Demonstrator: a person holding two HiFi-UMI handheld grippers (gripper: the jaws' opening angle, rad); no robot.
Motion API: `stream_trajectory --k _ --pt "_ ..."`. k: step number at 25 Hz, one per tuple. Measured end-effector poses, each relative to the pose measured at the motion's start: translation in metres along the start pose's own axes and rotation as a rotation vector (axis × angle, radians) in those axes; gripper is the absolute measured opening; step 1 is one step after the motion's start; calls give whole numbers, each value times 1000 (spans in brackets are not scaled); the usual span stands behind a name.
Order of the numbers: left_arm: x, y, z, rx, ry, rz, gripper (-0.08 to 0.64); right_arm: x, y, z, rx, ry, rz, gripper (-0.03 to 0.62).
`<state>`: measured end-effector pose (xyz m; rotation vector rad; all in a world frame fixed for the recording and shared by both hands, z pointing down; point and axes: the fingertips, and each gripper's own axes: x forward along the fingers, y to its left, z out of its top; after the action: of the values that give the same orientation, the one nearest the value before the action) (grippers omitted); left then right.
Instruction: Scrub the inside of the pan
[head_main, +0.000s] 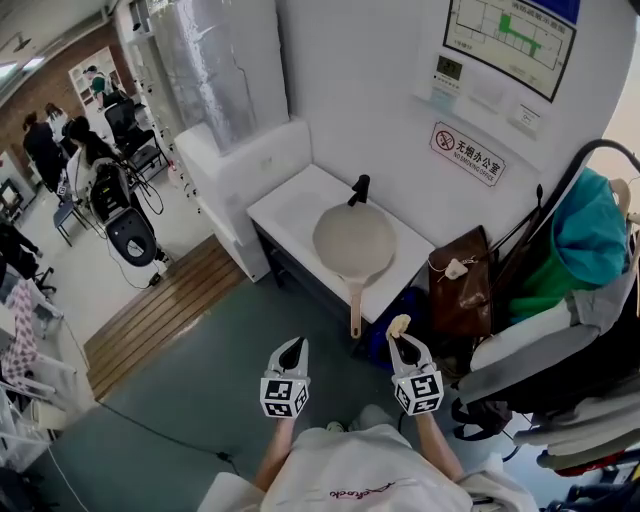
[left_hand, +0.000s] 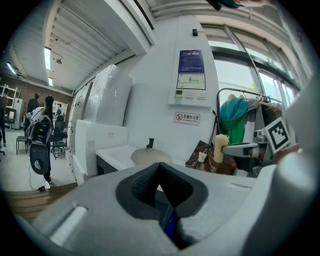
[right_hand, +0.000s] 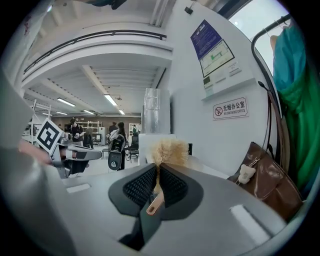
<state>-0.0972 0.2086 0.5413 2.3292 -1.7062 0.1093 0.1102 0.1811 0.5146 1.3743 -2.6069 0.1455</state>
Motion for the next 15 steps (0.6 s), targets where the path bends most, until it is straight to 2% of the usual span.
stream_trajectory --k 15 --pt "27 5 -6 -2 22 -24 0 20 -10 -4 3 13 -2 26"
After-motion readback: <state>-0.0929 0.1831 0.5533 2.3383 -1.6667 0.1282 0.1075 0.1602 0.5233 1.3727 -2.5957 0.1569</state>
